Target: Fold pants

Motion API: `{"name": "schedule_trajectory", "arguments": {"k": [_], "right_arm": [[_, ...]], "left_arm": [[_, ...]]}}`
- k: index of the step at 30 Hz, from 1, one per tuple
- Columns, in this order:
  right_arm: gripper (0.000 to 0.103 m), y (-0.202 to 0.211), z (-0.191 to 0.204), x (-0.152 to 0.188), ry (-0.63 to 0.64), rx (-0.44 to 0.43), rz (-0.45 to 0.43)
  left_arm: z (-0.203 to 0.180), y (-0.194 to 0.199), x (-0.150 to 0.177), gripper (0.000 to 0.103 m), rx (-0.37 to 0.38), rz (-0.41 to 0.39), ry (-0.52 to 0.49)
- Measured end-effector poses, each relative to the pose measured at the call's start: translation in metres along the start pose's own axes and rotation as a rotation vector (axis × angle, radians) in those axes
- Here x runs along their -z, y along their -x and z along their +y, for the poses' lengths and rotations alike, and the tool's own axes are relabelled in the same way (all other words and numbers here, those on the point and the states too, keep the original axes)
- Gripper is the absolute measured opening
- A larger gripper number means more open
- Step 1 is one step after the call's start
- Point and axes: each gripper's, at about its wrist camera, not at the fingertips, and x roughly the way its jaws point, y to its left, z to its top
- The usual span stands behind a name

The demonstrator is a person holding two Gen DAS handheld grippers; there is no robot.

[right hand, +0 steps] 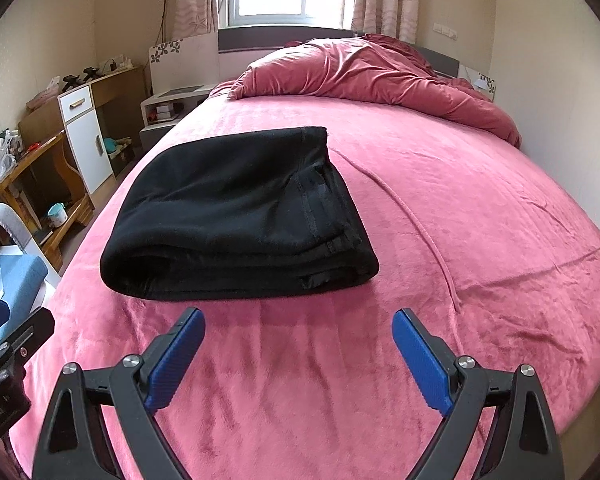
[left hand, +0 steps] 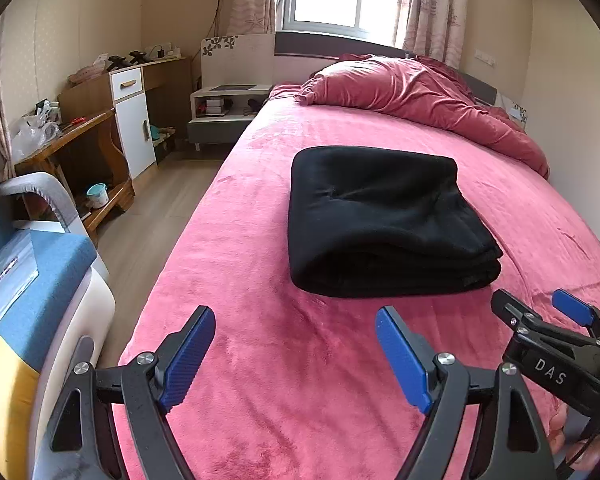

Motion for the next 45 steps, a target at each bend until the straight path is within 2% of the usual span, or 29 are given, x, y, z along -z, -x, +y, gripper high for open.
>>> {"name": "schedule_trajectory", "arguments": {"k": [45], "right_arm": [[0.095, 0.007, 0.004, 0.004, 0.013, 0.015, -0.026]], "left_arm": [[0.001, 0.012, 0.002, 0.084, -0.039, -0.017, 0.001]]}}
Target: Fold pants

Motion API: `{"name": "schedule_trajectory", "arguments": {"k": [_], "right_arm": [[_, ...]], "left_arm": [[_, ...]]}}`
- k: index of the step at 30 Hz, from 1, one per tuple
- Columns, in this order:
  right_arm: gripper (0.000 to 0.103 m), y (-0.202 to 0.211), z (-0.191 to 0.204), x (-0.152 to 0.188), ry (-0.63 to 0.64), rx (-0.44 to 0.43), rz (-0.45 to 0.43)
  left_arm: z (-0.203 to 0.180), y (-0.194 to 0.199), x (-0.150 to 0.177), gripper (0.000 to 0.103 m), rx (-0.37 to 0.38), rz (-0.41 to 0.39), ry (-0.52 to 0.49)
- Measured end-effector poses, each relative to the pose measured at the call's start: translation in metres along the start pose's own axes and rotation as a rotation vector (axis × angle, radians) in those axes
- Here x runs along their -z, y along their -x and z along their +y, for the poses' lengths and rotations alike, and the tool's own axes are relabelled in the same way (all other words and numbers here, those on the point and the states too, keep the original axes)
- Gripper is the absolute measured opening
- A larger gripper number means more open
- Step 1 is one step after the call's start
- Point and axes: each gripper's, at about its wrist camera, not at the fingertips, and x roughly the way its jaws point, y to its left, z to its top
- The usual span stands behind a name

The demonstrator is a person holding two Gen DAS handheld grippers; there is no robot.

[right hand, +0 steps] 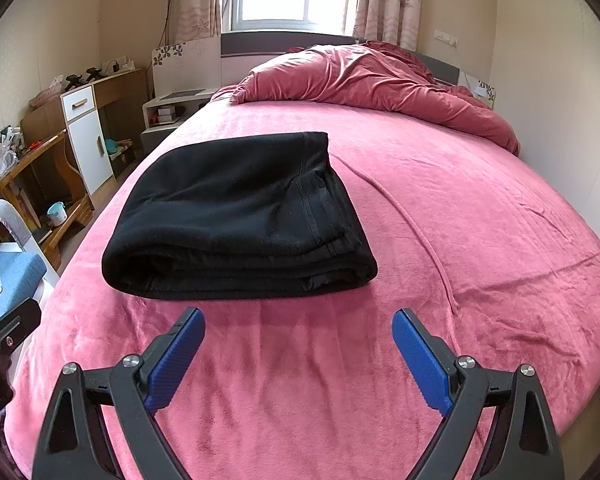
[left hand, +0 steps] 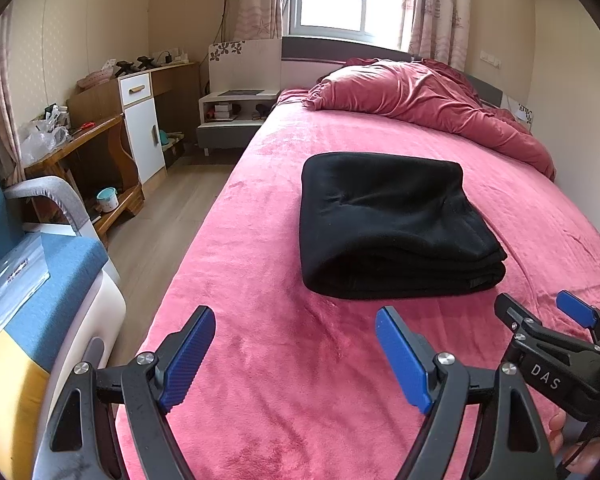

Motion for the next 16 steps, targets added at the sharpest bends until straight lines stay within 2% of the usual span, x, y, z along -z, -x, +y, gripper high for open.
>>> {"name": "schedule_trajectory", "arguments": {"k": [8, 11, 16], "right_arm": [[0.095, -0.0019, -0.0013, 0.0023, 0.007, 0.003, 0.001], [0.095, -0.0038, -0.0011, 0.0041, 0.009, 0.005, 0.005], [0.095, -0.0059, -0.0018, 0.0066, 0.006, 0.006, 0.013]], "left_arm": [[-0.0025, 0.0005, 0.0016, 0.084, 0.007, 0.002, -0.002], [-0.0042, 0.0038, 0.0036, 0.084, -0.019, -0.03, -0.019], [-0.0018, -0.0006, 0.005, 0.082, -0.005, -0.006, -0.001]]}}
